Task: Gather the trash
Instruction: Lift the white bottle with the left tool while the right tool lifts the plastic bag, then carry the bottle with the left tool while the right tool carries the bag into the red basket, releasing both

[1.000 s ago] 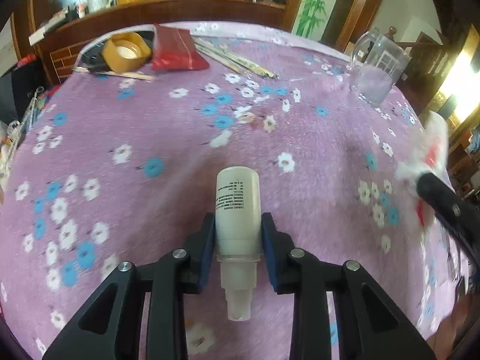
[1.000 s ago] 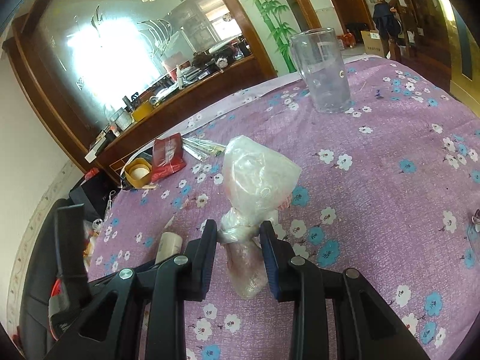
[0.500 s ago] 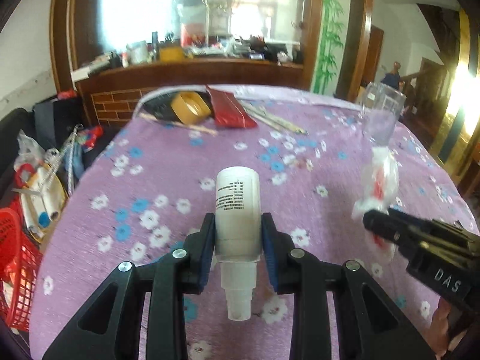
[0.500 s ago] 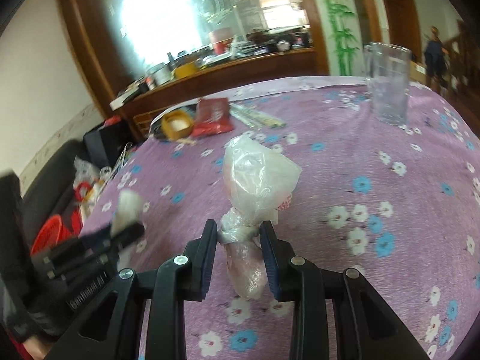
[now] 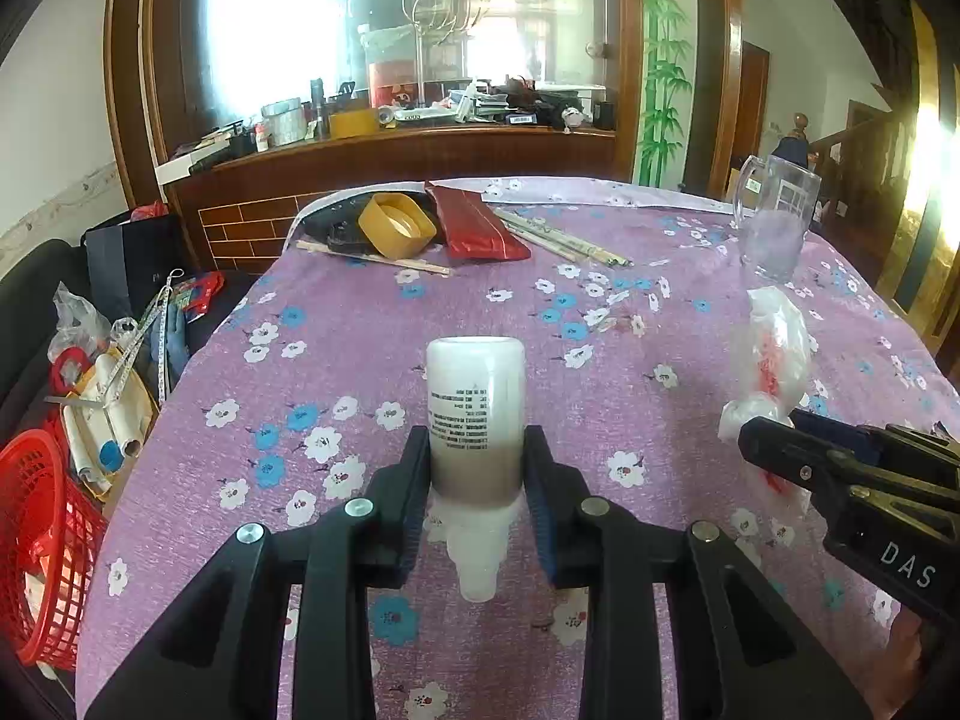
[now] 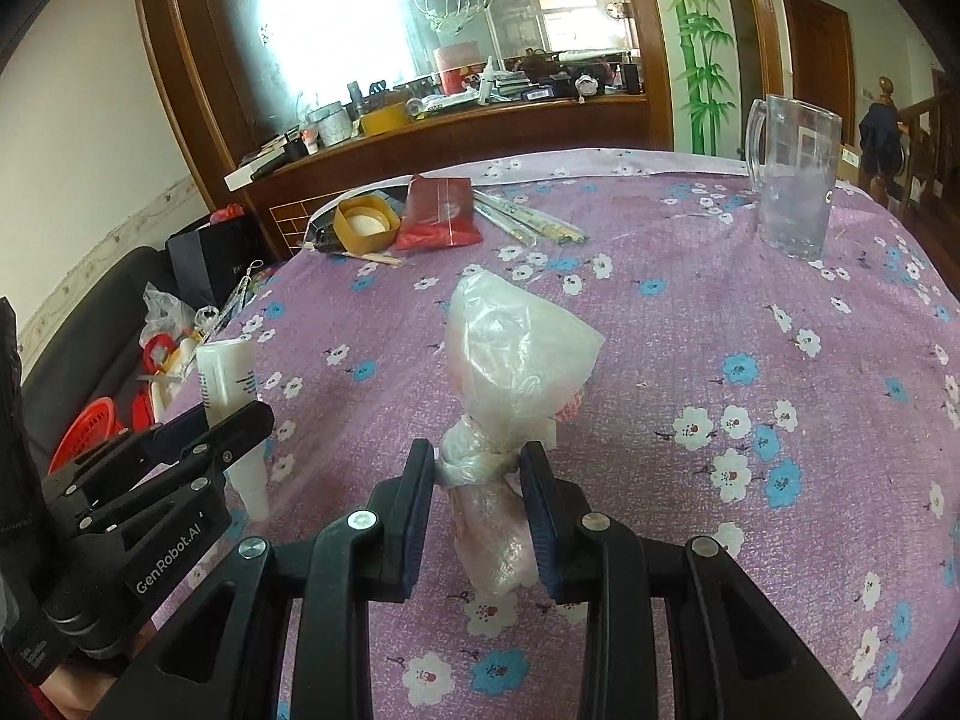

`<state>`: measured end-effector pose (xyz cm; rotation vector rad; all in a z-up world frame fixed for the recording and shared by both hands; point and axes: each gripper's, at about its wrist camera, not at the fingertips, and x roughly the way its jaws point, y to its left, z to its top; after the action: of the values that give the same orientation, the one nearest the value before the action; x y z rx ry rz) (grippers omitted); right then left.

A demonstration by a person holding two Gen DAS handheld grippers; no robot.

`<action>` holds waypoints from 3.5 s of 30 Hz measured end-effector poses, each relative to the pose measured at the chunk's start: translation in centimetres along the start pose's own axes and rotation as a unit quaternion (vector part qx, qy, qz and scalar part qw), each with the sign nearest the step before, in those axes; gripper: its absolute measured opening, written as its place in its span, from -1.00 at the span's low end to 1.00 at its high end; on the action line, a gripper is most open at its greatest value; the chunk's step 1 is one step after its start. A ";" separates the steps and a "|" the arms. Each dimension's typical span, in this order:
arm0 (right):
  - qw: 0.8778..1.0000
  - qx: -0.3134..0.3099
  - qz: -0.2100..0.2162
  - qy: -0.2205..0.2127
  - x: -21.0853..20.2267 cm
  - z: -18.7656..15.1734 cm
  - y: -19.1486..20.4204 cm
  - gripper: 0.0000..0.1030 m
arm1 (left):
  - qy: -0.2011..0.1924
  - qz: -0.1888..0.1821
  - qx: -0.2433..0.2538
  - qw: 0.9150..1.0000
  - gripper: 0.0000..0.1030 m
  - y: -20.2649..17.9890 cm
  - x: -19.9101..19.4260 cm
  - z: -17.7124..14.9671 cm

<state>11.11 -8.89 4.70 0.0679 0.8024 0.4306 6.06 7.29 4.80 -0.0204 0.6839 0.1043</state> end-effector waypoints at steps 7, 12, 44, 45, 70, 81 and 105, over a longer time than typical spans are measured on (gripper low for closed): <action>1.000 0.003 0.001 0.000 0.0 0.0 -0.1 -0.37 | -0.009 0.010 0.004 1.000 -0.44 -0.1 -0.3 0.0; 1.000 0.003 0.000 0.000 0.1 0.0 -0.1 -0.37 | -0.010 0.014 0.007 1.000 -0.44 -0.2 -0.4 0.0; 0.997 -0.018 -0.080 -0.015 -0.3 0.1 0.0 -0.37 | -0.018 0.023 0.007 1.000 -0.44 0.4 -0.7 0.3; 0.996 -0.019 -0.083 -0.015 -0.3 0.1 -0.1 -0.37 | -0.019 0.023 0.007 1.000 -0.44 0.3 -0.7 0.3; 0.986 -0.050 -0.155 -0.044 -1.1 0.3 0.5 -0.37 | -0.025 0.031 -0.002 0.999 -0.44 0.5 -0.4 0.2; 0.985 -0.050 -0.155 -0.054 -1.7 0.3 0.9 -0.37 | -0.021 0.014 -0.026 0.999 -0.44 1.2 -1.8 0.9; 0.969 -0.117 0.210 0.062 -0.4 1.3 27.1 -0.36 | -0.011 0.100 -0.206 0.973 -0.44 29.3 -13.8 -6.6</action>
<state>2.36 15.80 11.81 -0.0098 0.8557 0.9351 -11.78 34.88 8.86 -0.3490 0.6309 0.4379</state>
